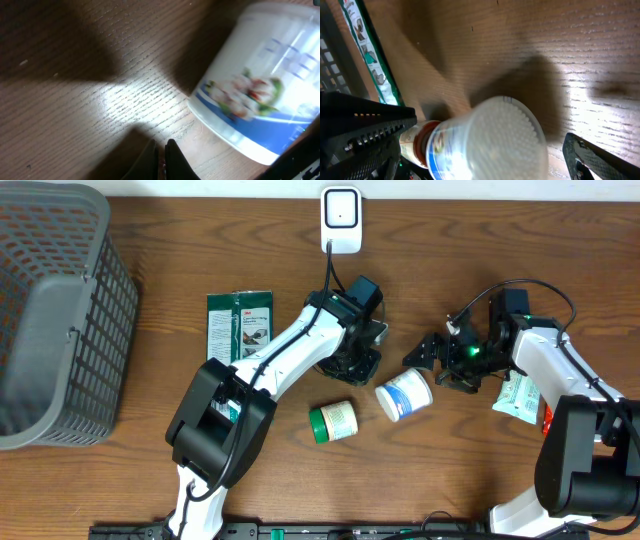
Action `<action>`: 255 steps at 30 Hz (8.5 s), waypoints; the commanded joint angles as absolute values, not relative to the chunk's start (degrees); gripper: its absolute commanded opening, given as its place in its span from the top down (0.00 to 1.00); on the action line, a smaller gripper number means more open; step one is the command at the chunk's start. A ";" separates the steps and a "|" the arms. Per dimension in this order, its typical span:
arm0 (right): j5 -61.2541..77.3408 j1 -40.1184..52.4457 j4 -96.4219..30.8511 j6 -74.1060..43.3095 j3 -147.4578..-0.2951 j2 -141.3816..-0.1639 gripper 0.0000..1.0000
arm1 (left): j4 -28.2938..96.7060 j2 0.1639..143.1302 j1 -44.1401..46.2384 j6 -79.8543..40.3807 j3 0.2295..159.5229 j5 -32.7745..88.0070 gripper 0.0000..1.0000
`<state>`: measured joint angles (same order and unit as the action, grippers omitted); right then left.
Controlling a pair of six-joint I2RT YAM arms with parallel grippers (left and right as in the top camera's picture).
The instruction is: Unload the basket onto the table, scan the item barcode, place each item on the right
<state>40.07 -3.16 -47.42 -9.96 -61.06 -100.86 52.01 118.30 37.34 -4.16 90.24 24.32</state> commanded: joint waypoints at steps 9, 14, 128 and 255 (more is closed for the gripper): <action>40.34 -3.33 -54.15 -6.48 -60.95 -101.25 0.01 | 42.00 117.12 37.82 -3.75 89.84 25.08 0.93; 34.59 -3.31 -60.90 -5.04 -60.93 -101.25 0.01 | 41.08 117.12 37.87 -5.17 89.84 25.06 0.93; 41.36 -16.71 -65.23 -19.77 -31.29 -91.96 0.23 | 56.73 117.12 34.41 0.43 97.21 27.62 0.92; 9.72 56.25 -78.37 -34.96 -48.23 -77.52 0.99 | 58.41 117.12 14.74 -1.50 98.37 25.23 0.87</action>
